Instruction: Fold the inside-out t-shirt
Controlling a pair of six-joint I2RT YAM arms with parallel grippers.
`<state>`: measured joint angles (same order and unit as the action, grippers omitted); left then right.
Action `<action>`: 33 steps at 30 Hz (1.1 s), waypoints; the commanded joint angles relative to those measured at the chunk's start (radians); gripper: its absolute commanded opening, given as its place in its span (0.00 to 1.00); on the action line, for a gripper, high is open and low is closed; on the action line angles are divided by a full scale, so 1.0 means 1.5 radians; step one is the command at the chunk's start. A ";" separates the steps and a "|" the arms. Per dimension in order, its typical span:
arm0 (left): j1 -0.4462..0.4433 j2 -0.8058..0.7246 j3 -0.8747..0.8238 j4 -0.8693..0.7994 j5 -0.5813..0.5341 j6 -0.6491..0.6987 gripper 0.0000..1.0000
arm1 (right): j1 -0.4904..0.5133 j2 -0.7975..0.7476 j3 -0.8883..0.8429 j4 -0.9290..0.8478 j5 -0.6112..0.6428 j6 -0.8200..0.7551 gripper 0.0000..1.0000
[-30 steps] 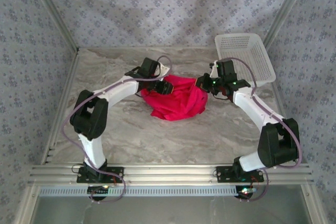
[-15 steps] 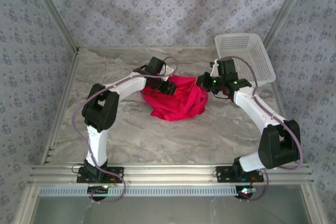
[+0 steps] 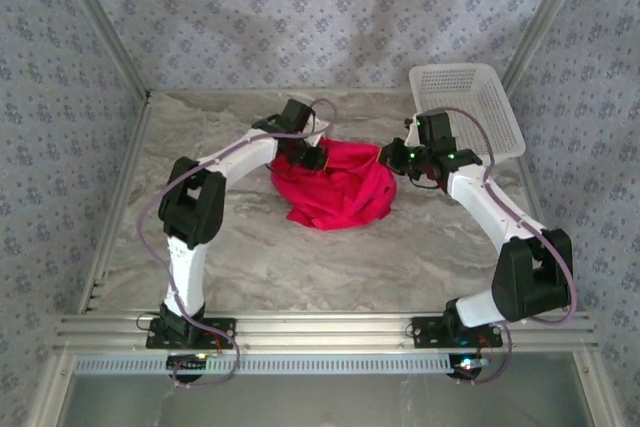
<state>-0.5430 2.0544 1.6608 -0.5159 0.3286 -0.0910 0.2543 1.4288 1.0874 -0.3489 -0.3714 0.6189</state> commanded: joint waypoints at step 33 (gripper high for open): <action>0.162 -0.179 -0.146 0.563 0.409 -0.740 0.00 | 0.153 0.107 0.076 0.067 0.049 0.026 0.66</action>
<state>-0.2955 1.8030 1.3872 0.3302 0.9649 -1.2201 0.4488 1.5639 1.2362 -0.4152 -0.2031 0.5755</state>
